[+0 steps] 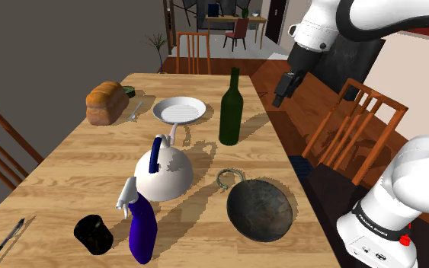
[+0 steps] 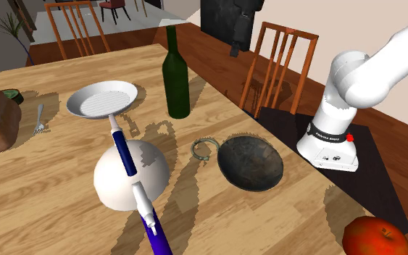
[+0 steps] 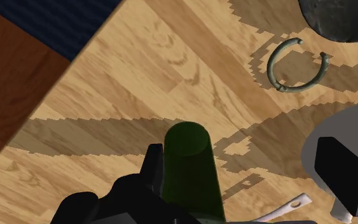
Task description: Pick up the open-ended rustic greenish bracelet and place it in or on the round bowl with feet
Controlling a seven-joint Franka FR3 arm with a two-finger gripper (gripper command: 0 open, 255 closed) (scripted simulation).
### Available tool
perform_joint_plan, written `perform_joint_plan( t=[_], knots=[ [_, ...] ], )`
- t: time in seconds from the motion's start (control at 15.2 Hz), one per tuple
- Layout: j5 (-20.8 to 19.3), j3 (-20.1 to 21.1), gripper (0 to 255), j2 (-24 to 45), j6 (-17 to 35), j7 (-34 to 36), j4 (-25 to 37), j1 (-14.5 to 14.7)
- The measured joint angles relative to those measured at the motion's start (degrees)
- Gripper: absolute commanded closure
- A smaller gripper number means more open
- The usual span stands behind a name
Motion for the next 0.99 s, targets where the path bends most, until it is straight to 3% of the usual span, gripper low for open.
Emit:
perform_joint_plan(
  t=[0.46, 0.99],
  knots=[
    [2.47, 5.35, 0, 5.47, 12.12, 3.14, -7.24, 1.83],
    [3.46, 12.65, 0, 18.91, 28.21, 7.98, -10.66, 2.70]
  ],
)
